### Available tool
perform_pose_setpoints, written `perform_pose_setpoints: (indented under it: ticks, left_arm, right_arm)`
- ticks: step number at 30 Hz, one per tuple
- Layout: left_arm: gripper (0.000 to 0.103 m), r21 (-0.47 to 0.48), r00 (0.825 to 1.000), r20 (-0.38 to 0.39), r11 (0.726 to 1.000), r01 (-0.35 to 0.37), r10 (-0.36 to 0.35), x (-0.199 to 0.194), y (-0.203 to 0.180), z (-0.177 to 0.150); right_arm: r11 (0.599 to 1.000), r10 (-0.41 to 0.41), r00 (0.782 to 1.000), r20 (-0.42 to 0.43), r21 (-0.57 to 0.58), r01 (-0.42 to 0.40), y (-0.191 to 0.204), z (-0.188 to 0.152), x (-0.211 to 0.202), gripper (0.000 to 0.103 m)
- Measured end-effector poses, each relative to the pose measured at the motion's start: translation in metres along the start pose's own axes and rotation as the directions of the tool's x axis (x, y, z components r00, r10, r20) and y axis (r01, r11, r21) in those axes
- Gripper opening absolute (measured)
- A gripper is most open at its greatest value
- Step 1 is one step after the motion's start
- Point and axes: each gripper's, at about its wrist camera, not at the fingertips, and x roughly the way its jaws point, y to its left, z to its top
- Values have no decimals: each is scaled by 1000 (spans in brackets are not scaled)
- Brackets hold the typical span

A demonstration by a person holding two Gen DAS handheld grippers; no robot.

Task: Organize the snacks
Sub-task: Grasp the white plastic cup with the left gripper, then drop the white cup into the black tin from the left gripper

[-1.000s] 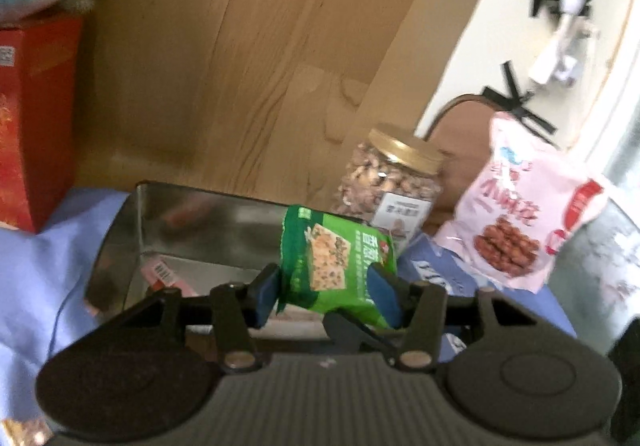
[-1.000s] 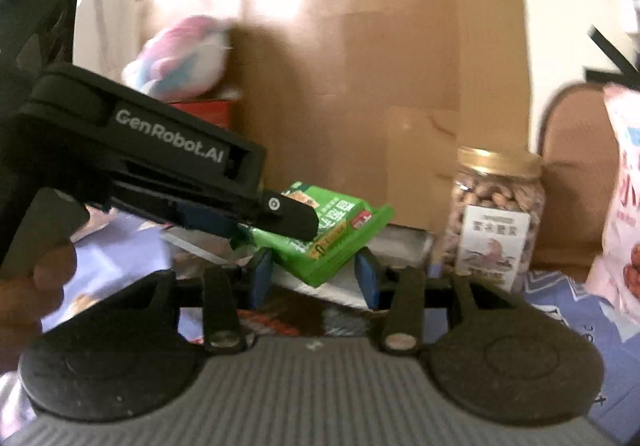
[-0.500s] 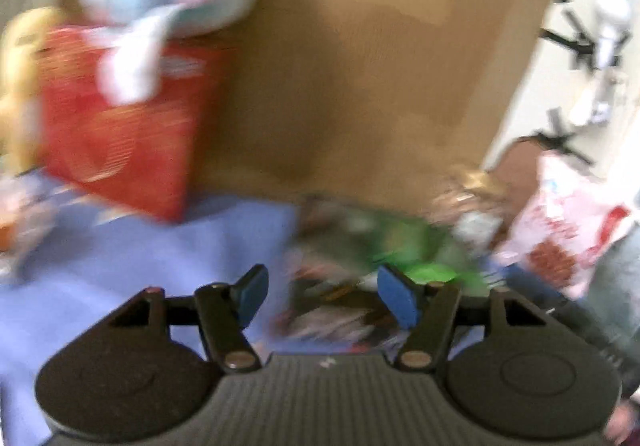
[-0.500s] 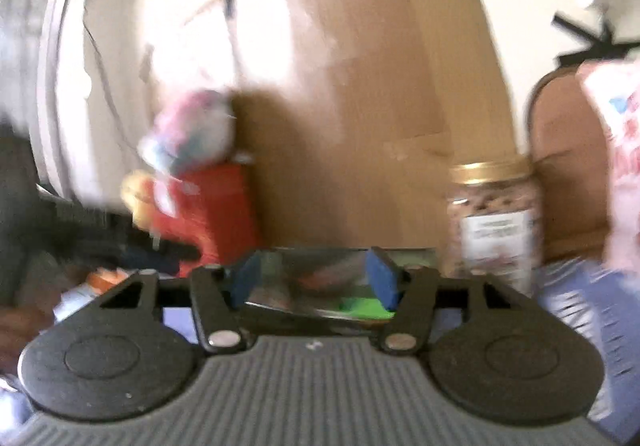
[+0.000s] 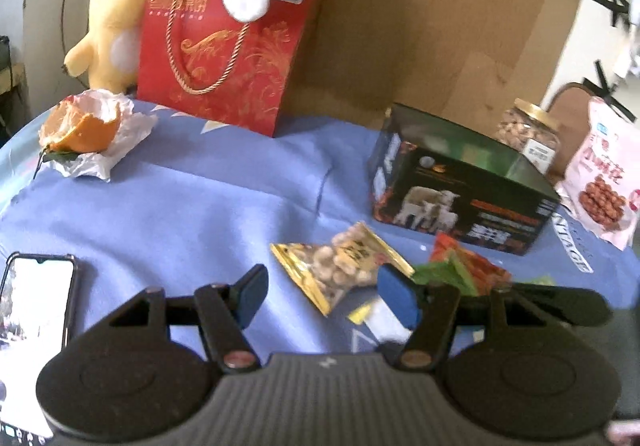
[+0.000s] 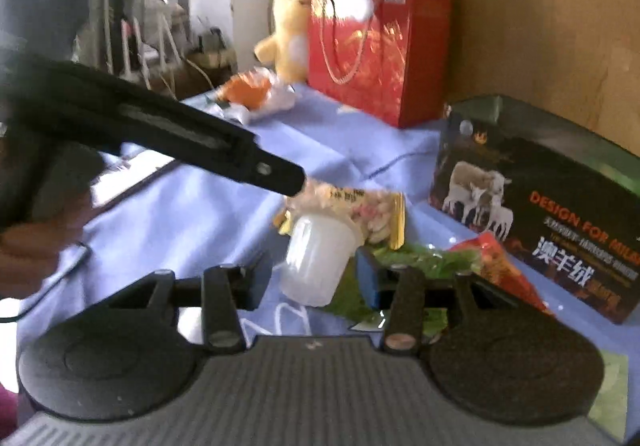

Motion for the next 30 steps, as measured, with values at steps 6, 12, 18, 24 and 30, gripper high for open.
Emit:
perform_pose_setpoints:
  ticks: [6,12,18,24,30]
  left_arm:
    - [62,-41,987,-104,992,116,-120,-3,-2,-22]
    - [60,-68,972,-139,981,181,-189,0,-8,-37]
    - [45,-29,976,-115,983,182,-184,-4,-21,-26]
    - [41,16,966,-10,966,257,-257,-13,-38,25]
    - [41,84,947,79,948,306,-313,12,-75,93]
  right_arm:
    - [999,22,1000,-7,39,-21,6,-11,-11,36]
    - [998,34,999,6,59,-35,20,-27,-29,36]
    - [999,-4,998,56,46,1,27,-26,-34,35]
    - [997,-75,982,171,2,76,11,5,-47,35]
    - [986,-163,956,242,-6,169,-25,51,-34,35]
